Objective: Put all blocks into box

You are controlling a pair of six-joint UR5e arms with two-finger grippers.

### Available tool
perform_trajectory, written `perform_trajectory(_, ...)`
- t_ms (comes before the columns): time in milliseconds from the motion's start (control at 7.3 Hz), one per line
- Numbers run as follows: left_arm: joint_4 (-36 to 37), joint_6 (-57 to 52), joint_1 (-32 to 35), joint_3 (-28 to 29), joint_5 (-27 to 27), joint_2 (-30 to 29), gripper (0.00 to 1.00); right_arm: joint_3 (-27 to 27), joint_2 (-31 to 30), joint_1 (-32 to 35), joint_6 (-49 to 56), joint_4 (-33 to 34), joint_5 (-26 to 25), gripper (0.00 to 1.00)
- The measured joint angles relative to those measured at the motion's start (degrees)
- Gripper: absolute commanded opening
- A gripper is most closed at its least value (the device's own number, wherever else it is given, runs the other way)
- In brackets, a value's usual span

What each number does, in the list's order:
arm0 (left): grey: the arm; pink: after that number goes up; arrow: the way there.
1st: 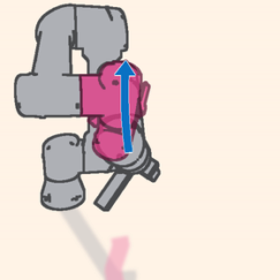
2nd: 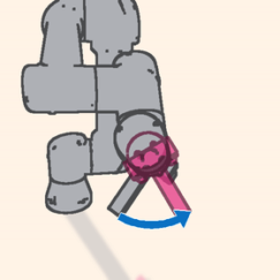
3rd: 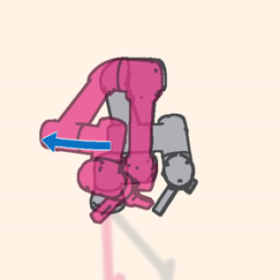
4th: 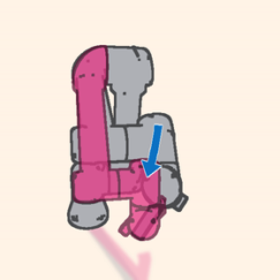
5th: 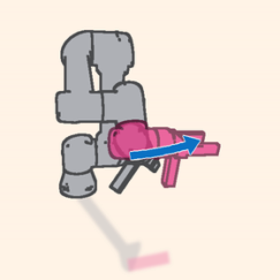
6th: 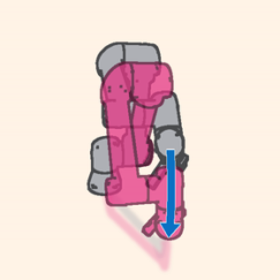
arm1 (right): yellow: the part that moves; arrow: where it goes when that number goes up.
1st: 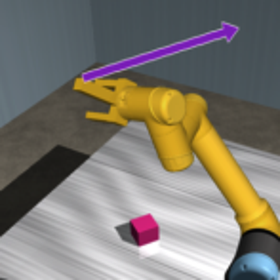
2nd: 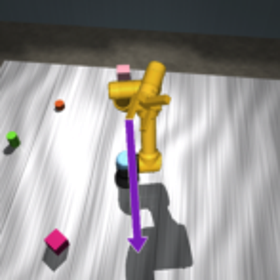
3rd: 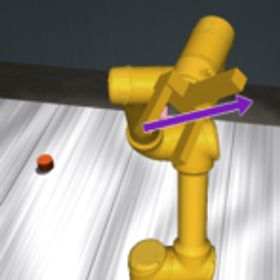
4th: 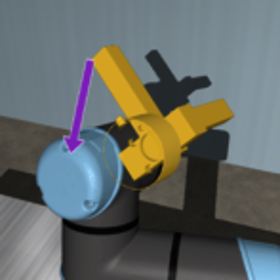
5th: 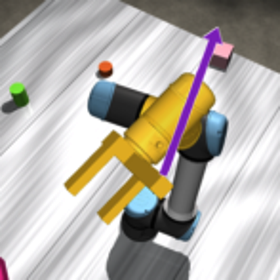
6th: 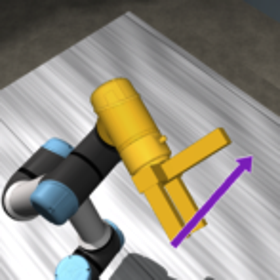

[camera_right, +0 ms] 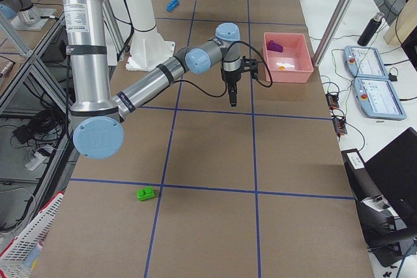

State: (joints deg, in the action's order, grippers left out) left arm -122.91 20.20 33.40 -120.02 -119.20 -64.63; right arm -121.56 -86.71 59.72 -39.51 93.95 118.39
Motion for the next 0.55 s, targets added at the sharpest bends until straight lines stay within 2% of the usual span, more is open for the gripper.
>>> perform_trajectory(411, -8.27, 0.49, -10.72, -0.09, 0.66, 7.81, 1.00, -0.46, -0.43, 0.03, -0.03, 0.01, 0.00, 0.99)
perform_trajectory(548, -9.20, 0.65, -15.35, -0.07, 3.11, 9.25, 1.00, -0.47, -0.46, 0.04, -0.04, 0.01, 0.00, 0.99)
